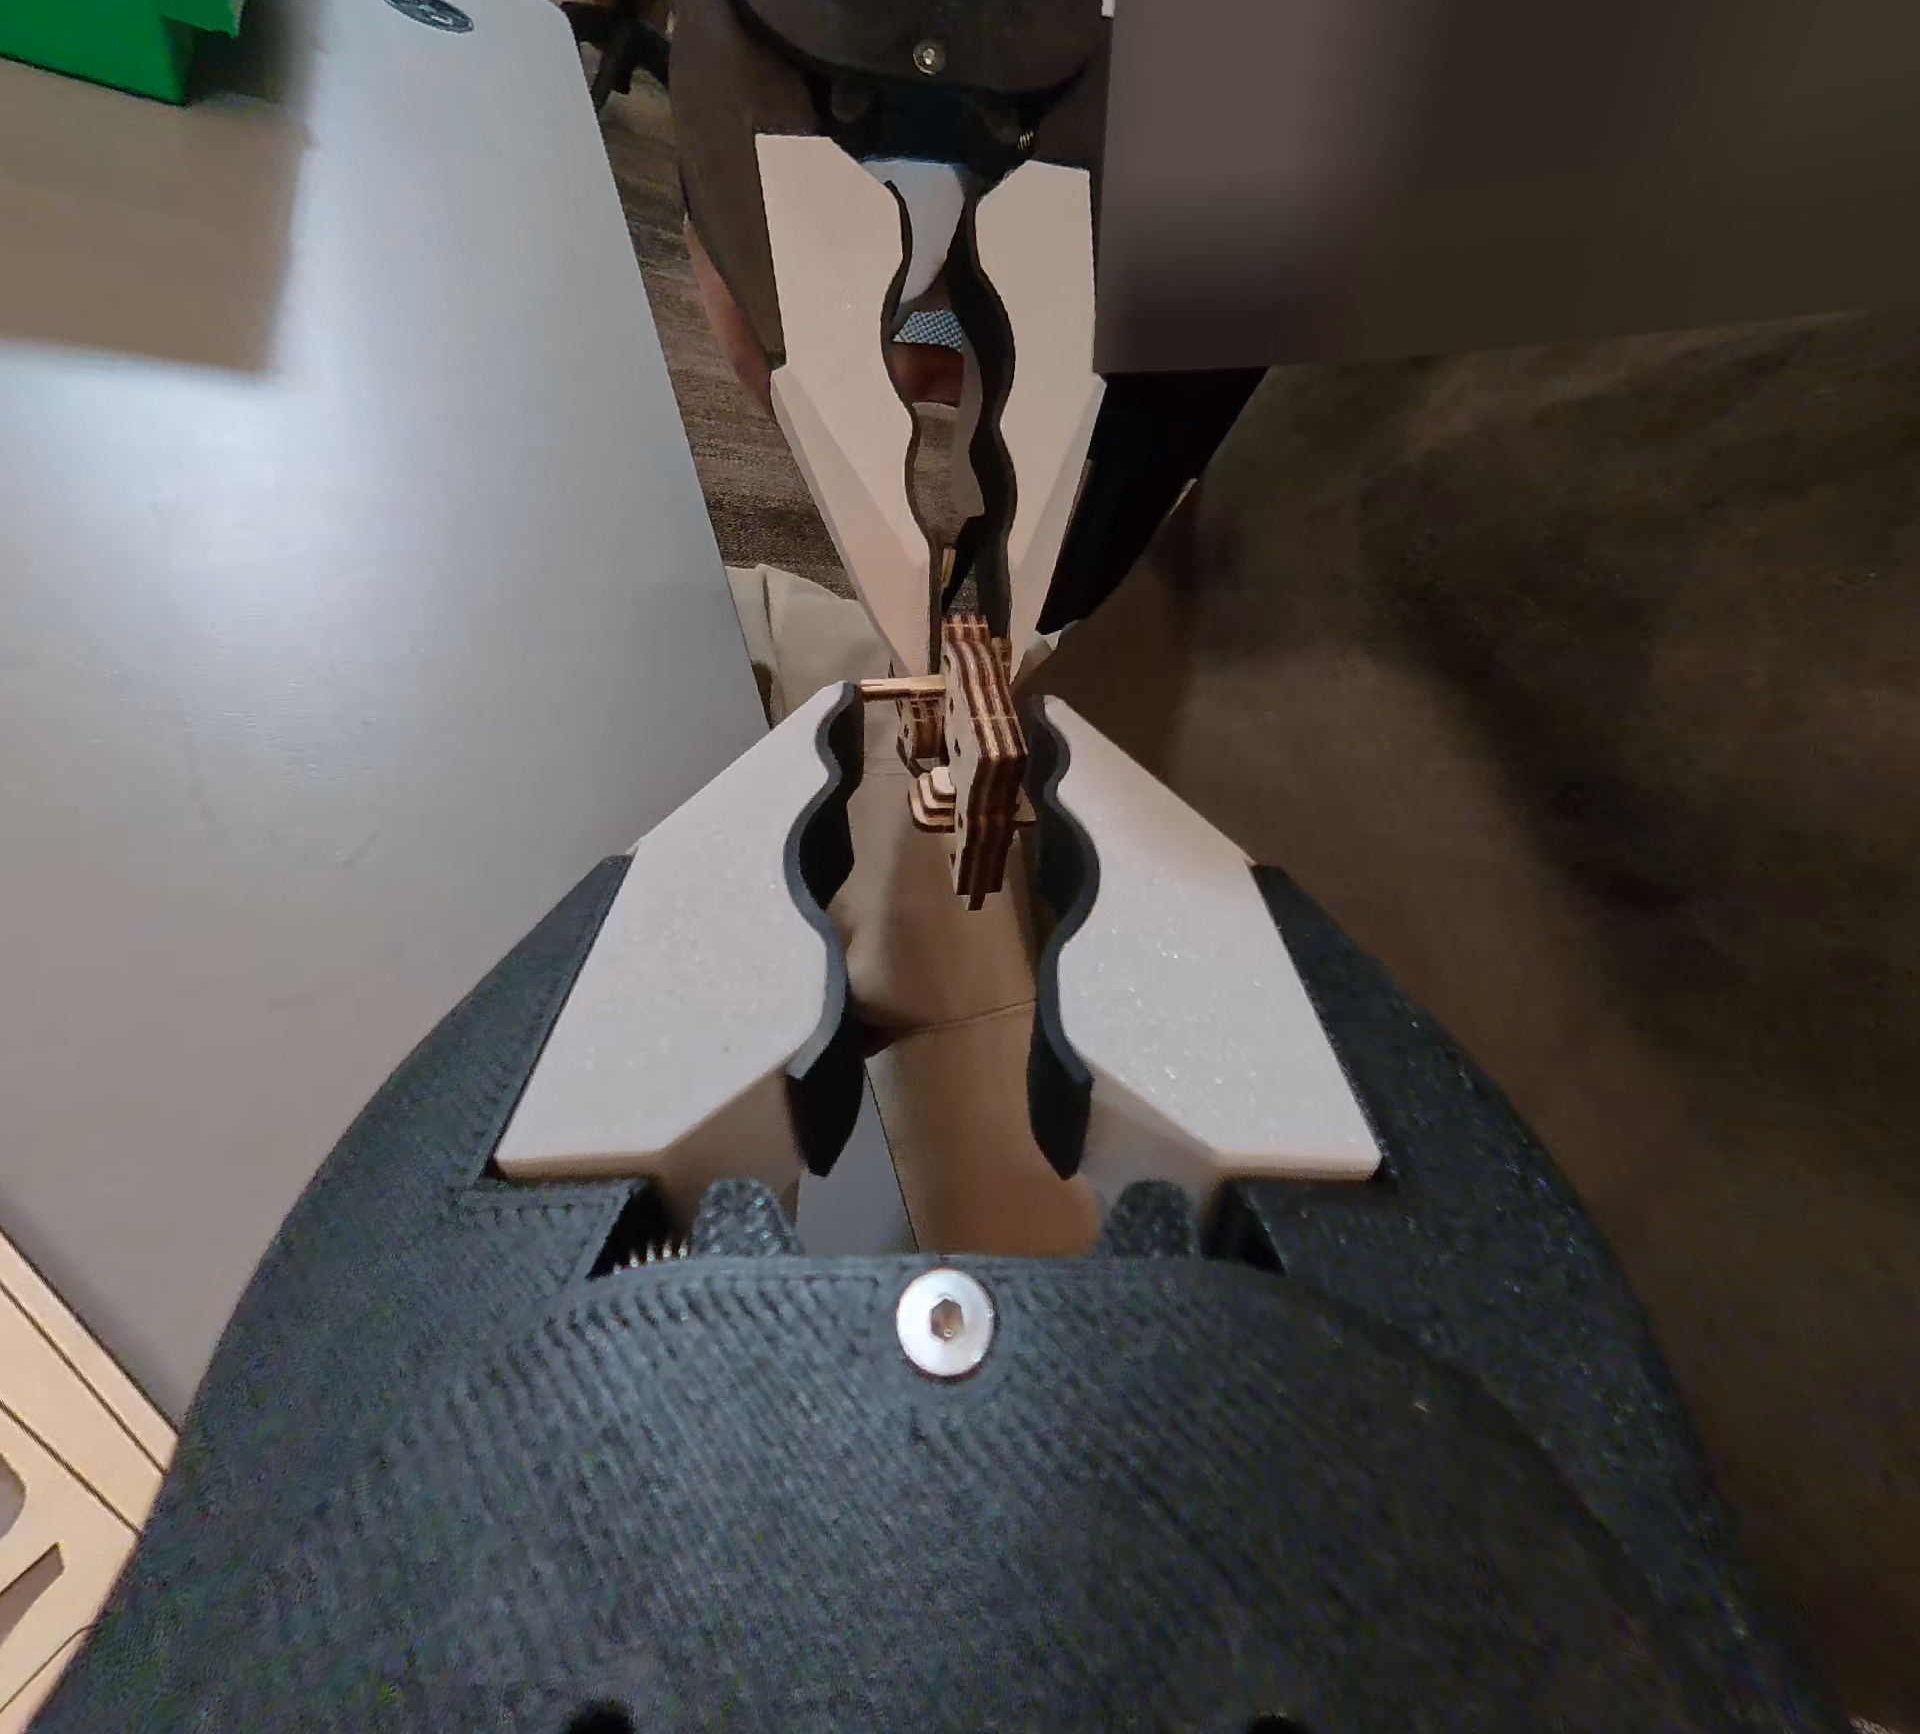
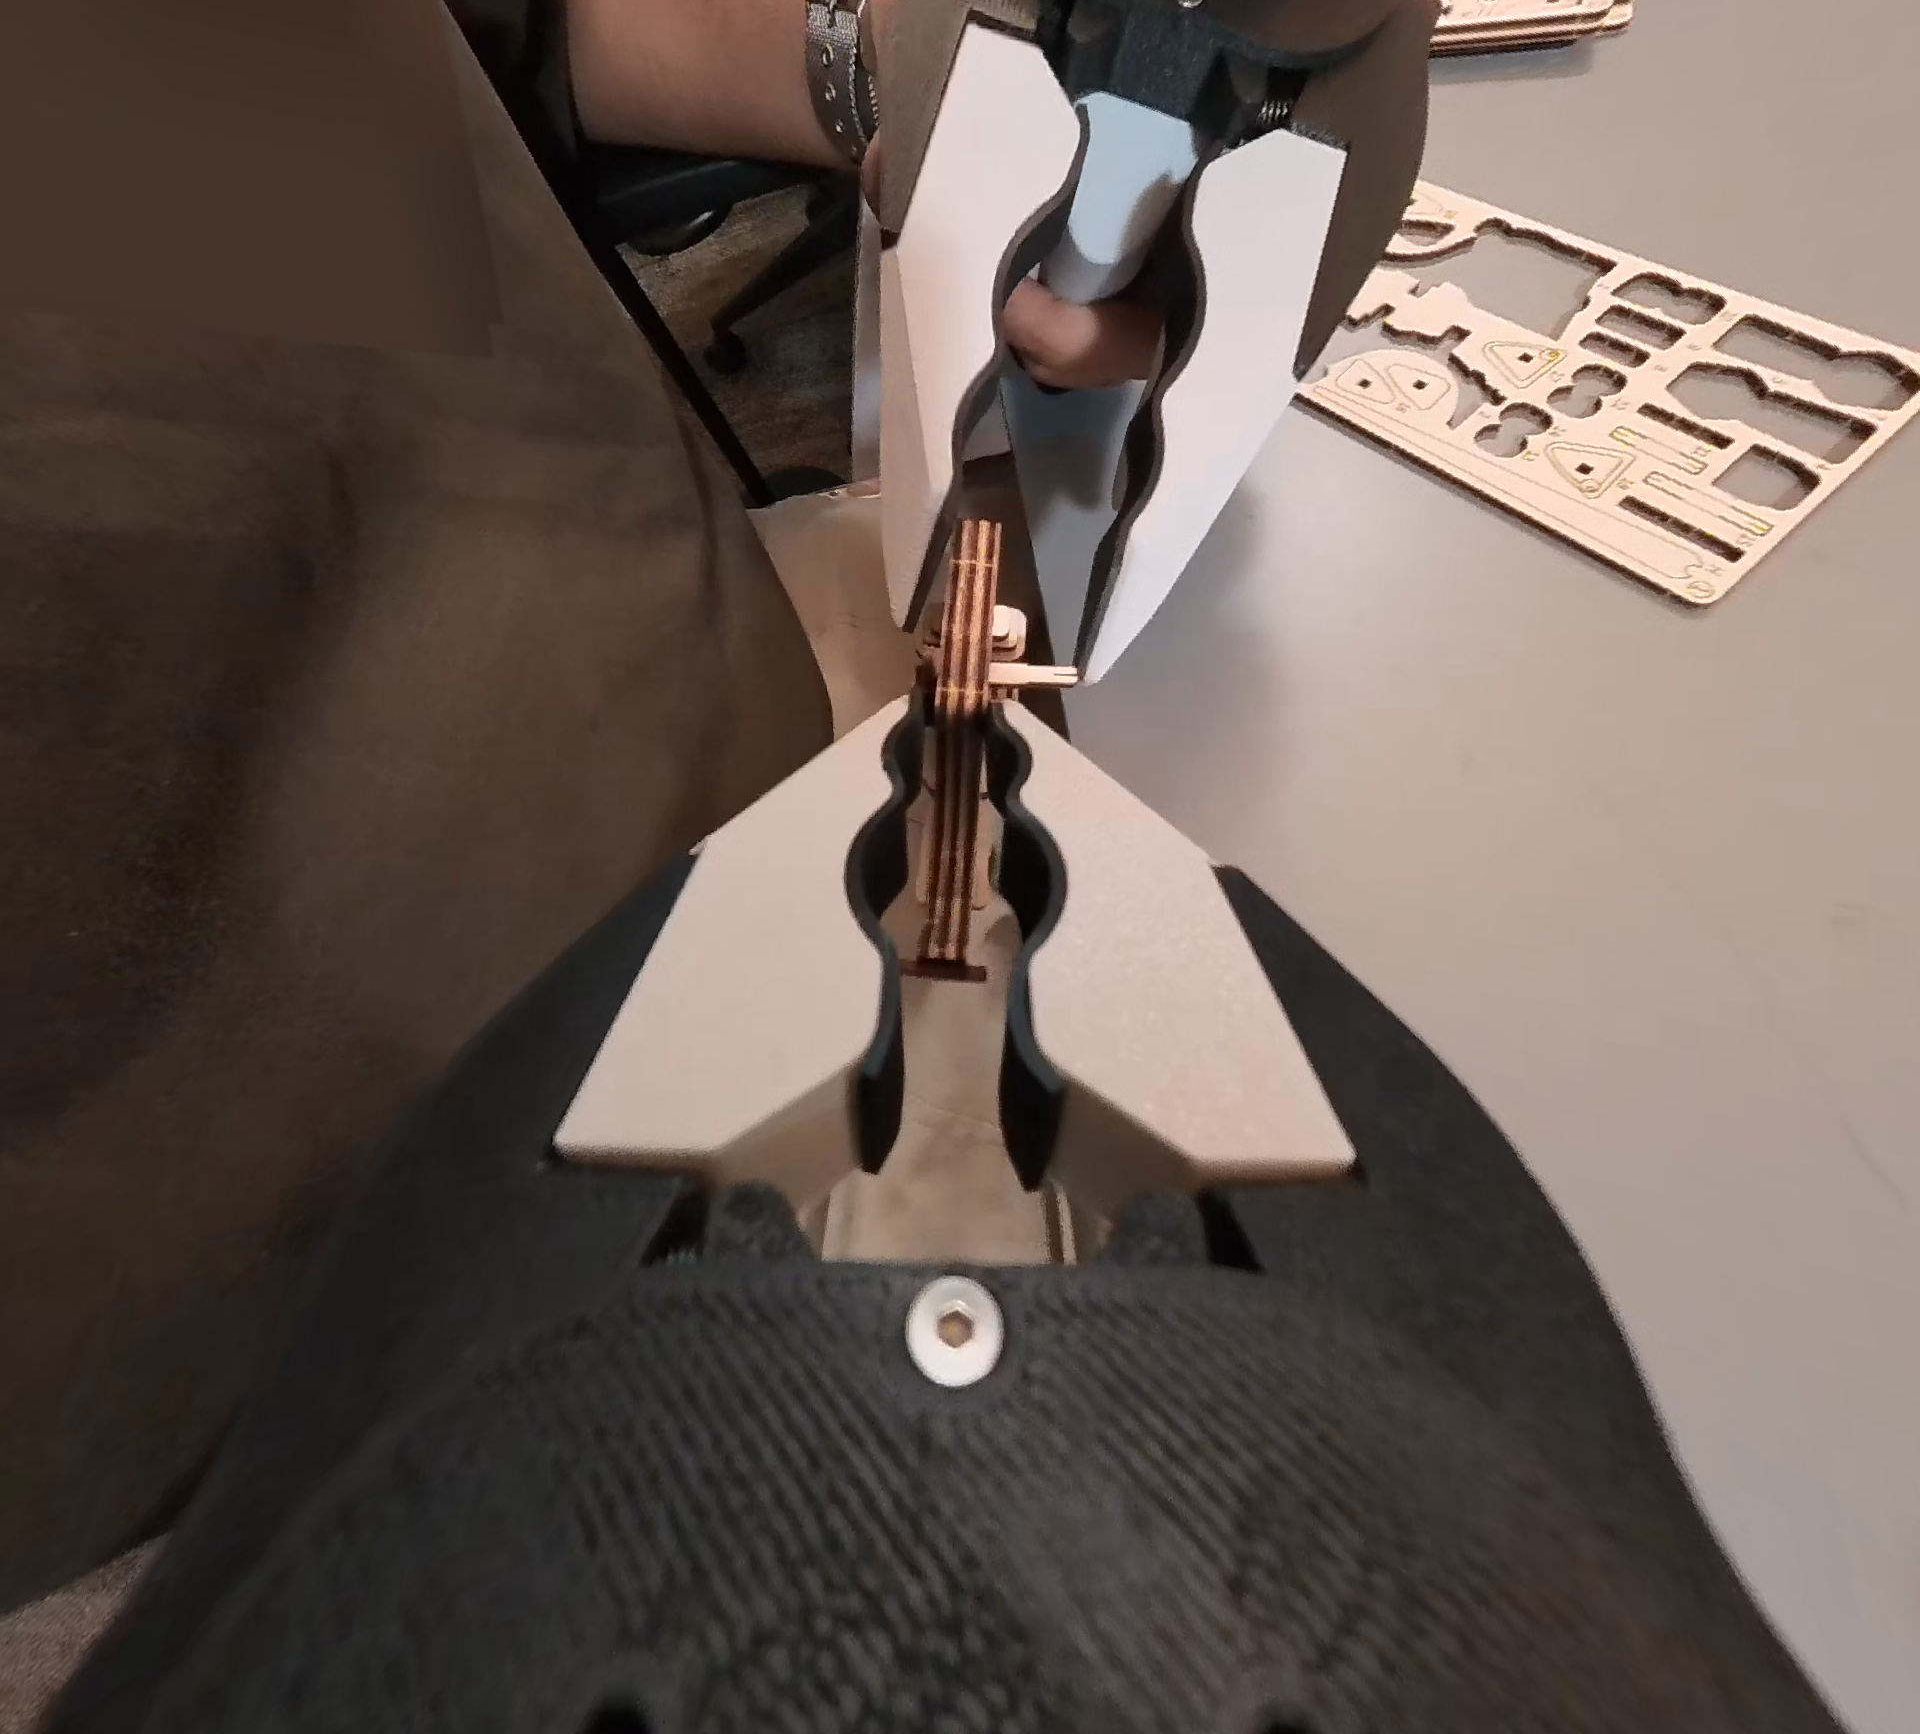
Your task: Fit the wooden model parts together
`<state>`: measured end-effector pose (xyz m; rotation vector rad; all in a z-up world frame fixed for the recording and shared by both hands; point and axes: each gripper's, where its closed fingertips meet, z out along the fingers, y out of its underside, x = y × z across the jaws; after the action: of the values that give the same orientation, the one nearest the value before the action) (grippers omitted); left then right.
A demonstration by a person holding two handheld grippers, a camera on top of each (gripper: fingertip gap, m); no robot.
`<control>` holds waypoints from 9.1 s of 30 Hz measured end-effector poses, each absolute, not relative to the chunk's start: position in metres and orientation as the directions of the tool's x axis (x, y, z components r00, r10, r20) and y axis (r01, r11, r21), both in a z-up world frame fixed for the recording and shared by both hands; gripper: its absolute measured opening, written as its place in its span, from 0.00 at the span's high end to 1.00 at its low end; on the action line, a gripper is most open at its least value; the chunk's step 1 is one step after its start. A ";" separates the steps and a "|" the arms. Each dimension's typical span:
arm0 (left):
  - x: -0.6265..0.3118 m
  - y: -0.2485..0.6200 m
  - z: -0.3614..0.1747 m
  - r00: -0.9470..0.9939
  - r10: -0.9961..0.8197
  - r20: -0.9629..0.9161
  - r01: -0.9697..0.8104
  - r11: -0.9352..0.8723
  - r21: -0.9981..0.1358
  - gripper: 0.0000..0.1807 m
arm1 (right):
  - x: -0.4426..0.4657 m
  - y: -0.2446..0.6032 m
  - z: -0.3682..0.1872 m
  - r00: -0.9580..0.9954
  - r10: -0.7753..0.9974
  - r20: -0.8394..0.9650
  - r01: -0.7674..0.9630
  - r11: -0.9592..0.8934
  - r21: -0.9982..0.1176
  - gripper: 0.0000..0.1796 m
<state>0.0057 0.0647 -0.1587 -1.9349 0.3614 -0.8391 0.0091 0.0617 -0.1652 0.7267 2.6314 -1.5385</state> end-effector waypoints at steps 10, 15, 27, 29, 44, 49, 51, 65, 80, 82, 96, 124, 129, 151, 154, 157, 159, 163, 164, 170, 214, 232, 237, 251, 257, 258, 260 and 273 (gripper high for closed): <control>0.006 0.066 -0.158 0.720 -0.563 0.405 0.103 -0.491 -0.865 0.84 | 0.011 0.061 -0.166 -0.900 0.380 -0.216 0.378 0.429 -0.821 0.95; 0.009 0.067 -0.154 0.691 -0.566 0.449 0.153 -0.493 -0.857 0.83 | 0.011 0.062 -0.161 -0.899 0.372 -0.229 0.379 0.404 -0.833 0.95; 0.008 0.068 -0.155 0.728 -0.561 0.393 0.108 -0.473 -0.874 0.84 | 0.010 0.062 -0.164 -0.892 0.380 -0.244 0.398 0.409 -0.821 0.95; 0.007 0.069 -0.154 0.733 -0.557 0.390 0.107 -0.472 -0.875 0.84 | 0.009 0.062 -0.163 -0.890 0.385 -0.243 0.400 0.406 -0.821 0.95; -0.001 0.073 -0.160 0.772 -0.503 0.388 0.107 -0.499 -0.860 0.85 | 0.003 0.066 -0.168 -0.866 0.429 -0.257 0.437 0.399 -0.806 0.95; -0.006 0.076 -0.159 0.771 -0.475 0.425 0.152 -0.511 -0.846 0.85 | -0.002 0.068 -0.169 -0.851 0.453 -0.265 0.450 0.371 -0.813 0.94; -0.006 0.075 -0.157 0.753 -0.481 0.449 0.180 -0.506 -0.844 0.96 | -0.004 0.069 -0.171 -0.845 0.466 -0.262 0.456 0.372 -0.808 0.95; -0.035 0.083 -0.150 0.786 -0.376 0.491 0.314 -0.441 -0.841 0.82 | -0.017 0.078 -0.180 -0.799 0.542 -0.262 0.496 0.346 -0.796 0.95; -0.038 0.094 -0.115 0.586 -0.404 0.703 0.637 -0.306 -0.707 0.81 | -0.044 0.104 -0.097 -0.696 0.477 -0.537 0.445 -0.299 -0.844 0.95; -0.037 0.094 -0.109 0.575 -0.417 0.704 0.653 -0.284 -0.702 0.83 | -0.043 0.102 -0.092 -0.691 0.451 -0.565 0.447 -0.347 -0.824 0.95; -0.051 0.081 -0.108 0.533 -0.441 0.722 0.697 -0.254 -0.670 0.88 | -0.044 0.092 -0.100 -0.659 0.374 -0.652 0.518 -0.403 -0.754 0.95; -0.073 0.050 -0.115 0.523 -0.390 0.758 0.776 -0.149 -0.613 0.97 | -0.067 0.063 -0.114 -0.649 0.263 -0.714 0.619 -0.364 -0.697 0.95; -0.076 0.043 -0.115 0.524 -0.381 0.762 0.783 -0.135 -0.607 0.97 | -0.070 0.056 -0.115 -0.654 0.250 -0.714 0.628 -0.348 -0.696 0.95; -0.083 0.043 -0.117 0.515 -0.341 0.787 0.809 -0.110 -0.577 0.95 | -0.072 0.055 -0.115 -0.654 0.274 -0.705 0.619 -0.342 -0.707 0.95; -0.080 0.049 -0.116 0.511 -0.353 0.784 0.804 -0.128 -0.581 0.95 | -0.070 0.058 -0.115 -0.650 0.286 -0.704 0.609 -0.358 -0.708 0.95; -0.077 0.056 -0.115 0.503 -0.368 0.782 0.799 -0.148 -0.583 0.95 | -0.069 0.066 -0.115 -0.641 0.315 -0.700 0.592 -0.377 -0.712 0.95; -0.074 0.061 -0.115 0.500 -0.375 0.781 0.794 -0.163 -0.586 0.95 | -0.067 0.070 -0.115 -0.634 0.329 -0.700 0.584 -0.390 -0.712 0.95; -0.069 0.073 -0.115 0.501 -0.389 0.773 0.775 -0.197 -0.601 0.96 | -0.061 0.080 -0.114 -0.620 0.349 -0.703 0.566 -0.420 -0.709 0.95; -0.067 0.075 -0.114 0.499 -0.397 0.770 0.771 -0.202 -0.604 0.96 | -0.060 0.082 -0.114 -0.617 0.356 -0.702 0.560 -0.428 -0.709 0.95; -0.065 0.087 -0.110 0.465 -0.434 0.772 0.777 -0.219 -0.591 0.94 | -0.052 0.097 -0.112 -0.599 0.389 -0.700 0.530 -0.463 -0.711 0.95; -0.066 0.087 -0.108 0.548 -0.418 0.725 0.725 -0.196 -0.661 0.97 | -0.052 0.102 -0.115 -0.622 0.476 -0.622 0.476 -0.400 -0.783 0.91; -0.065 0.086 -0.108 0.522 -0.418 0.744 0.748 -0.194 -0.634 0.84 | -0.054 0.107 -0.107 -0.627 0.472 -0.619 0.459 -0.418 -0.784 0.94; -0.052 0.090 -0.117 0.554 -0.405 0.727 0.701 -0.245 -0.670 0.79 | -0.055 0.111 -0.103 -0.629 0.501 -0.595 0.427 -0.416 -0.802 0.94; -0.045 0.092 -0.122 0.579 -0.404 0.708 0.665 -0.268 -0.697 0.76 | -0.055 0.110 -0.101 -0.630 0.470 -0.618 0.429 -0.453 -0.781 0.94; -0.045 0.091 -0.118 0.590 -0.413 0.694 0.659 -0.250 -0.709 0.77 | -0.055 0.108 -0.102 -0.631 0.464 -0.622 0.434 -0.453 -0.779 0.94; -0.045 0.091 -0.118 0.589 -0.413 0.694 0.658 -0.253 -0.709 0.77 | -0.055 0.108 -0.102 -0.631 0.463 -0.622 0.434 -0.454 -0.778 0.94; -0.043 0.092 -0.120 0.579 -0.415 0.702 0.659 -0.268 -0.702 0.77 | -0.055 0.108 -0.101 -0.632 0.460 -0.623 0.432 -0.458 -0.777 0.95; -0.026 0.093 -0.128 0.576 -0.435 0.692 0.610 -0.335 -0.718 0.77 | -0.054 0.106 -0.100 -0.641 0.447 -0.624 0.435 -0.458 -0.775 0.95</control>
<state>-0.0259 0.0925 -0.1281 -1.5892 -0.1507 -1.0690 -0.0538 0.1061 -0.0997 1.3338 1.6392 -2.3356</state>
